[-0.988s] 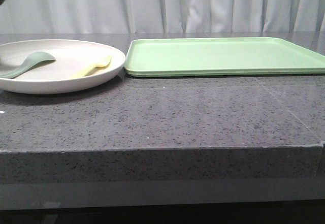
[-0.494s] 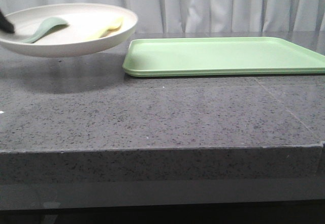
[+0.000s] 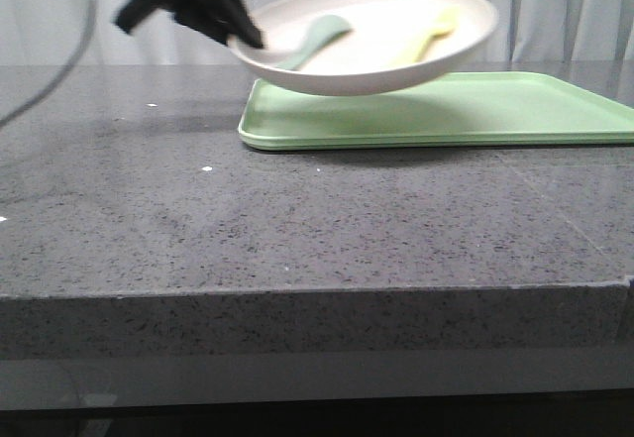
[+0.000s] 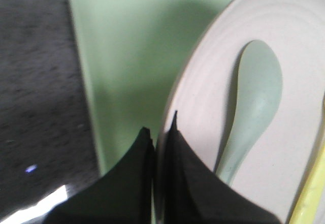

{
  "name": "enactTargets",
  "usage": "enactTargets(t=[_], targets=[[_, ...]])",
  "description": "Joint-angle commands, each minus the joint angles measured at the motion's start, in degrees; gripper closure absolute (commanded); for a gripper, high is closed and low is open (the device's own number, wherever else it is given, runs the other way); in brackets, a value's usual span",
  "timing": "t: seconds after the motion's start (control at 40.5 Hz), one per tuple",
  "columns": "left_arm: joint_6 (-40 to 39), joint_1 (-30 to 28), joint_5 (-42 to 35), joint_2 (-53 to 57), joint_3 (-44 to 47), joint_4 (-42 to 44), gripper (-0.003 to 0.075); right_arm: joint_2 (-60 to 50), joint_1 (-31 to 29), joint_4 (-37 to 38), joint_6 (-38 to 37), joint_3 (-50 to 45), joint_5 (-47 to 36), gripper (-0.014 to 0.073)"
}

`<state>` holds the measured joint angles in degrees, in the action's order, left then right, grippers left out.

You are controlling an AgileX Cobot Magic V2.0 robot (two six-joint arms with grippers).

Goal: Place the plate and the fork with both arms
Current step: 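Lift the cream plate with the left gripper and carry it over the green tray, then lower the plate onto the tray, open the left gripper and withdraw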

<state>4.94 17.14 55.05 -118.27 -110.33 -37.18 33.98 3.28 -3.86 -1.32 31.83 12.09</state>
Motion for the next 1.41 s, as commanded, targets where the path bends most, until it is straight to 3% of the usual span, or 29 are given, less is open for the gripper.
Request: enactTargets(t=[0.0, 0.321, 0.765, 0.988, 1.383], targets=[[-3.56, 2.68, -0.85, -0.59, -7.58, -3.25, 0.0738, 0.35, -0.19, -0.17, 0.11, 2.19, -5.01, -0.0008], [-11.02, 4.85, 1.58, -7.78, -17.51, -2.94, 0.0738, 0.35, -0.19, -0.17, 0.11, 2.19, -5.01, -0.0008], [-21.82, 4.85, -3.66, -8.39, -17.63, 1.67, 0.0736, 0.35, -0.19, -0.17, 0.11, 2.19, -5.01, -0.0008], [-21.94, 4.98, -3.76, -8.39, -17.63, 1.81, 0.0733, 0.35, -0.19, -0.17, 0.11, 2.19, -5.01, -0.0008], [-21.94, 5.94, -3.98, -8.60, -17.63, 2.46, 0.0547, 0.35, -0.19, -0.17, 0.11, 2.19, -5.01, -0.0008]])
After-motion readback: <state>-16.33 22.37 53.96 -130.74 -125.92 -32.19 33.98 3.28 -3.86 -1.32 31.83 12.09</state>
